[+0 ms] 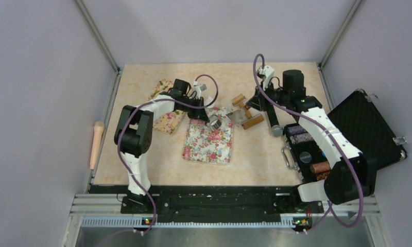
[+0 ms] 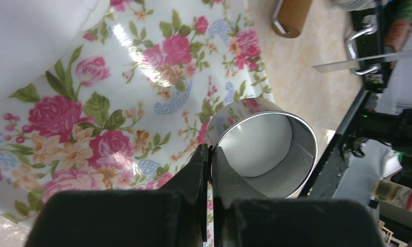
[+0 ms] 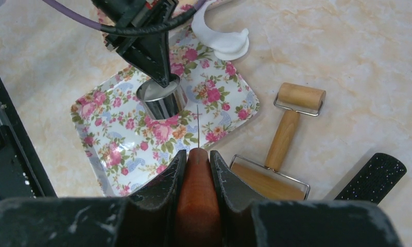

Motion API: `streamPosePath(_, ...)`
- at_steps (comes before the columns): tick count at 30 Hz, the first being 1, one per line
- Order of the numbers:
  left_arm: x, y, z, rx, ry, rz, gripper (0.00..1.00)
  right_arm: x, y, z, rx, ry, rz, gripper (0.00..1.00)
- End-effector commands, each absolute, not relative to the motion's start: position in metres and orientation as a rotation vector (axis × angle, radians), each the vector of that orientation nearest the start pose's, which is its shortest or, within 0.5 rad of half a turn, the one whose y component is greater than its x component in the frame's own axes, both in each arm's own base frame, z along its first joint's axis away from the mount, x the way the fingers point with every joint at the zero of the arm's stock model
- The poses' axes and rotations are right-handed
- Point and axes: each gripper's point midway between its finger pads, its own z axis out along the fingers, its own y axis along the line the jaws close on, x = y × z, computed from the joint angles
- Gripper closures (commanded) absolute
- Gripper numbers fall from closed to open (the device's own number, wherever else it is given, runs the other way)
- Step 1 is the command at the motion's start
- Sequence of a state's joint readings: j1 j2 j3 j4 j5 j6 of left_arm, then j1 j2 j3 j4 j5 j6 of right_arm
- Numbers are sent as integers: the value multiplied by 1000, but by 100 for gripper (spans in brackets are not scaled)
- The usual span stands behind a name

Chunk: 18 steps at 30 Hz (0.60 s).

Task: Roll out the dumpling wrappers from the dough
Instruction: Pick up the dumpling mold from the work surface.

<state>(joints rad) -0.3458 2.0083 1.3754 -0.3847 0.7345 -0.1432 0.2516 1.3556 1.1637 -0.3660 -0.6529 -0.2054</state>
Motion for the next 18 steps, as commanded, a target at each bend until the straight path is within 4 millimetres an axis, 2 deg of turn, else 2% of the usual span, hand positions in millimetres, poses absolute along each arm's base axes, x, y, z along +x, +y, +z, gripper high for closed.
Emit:
streamPosePath(1, 368, -275, 122, 596, 2299, -1318, 100, 355, 186, 259, -748, 1823, 737, 100)
streamPosePath(5, 367, -273, 127, 588, 2279, -1333, 100, 365, 190, 249, -612, 1879, 866, 100)
streamPosePath(10, 369, -271, 138, 587, 2244, -1303, 100, 381, 210, 215, -460, 2029, 1101, 100)
streamPosePath(14, 368, -267, 147, 599, 2205, -1256, 100, 396, 212, 194, -350, 2116, 1132, 100)
streamPosePath(18, 369, -264, 152, 603, 2180, -1205, 100, 402, 221, 188, -288, 2133, 1233, 100)
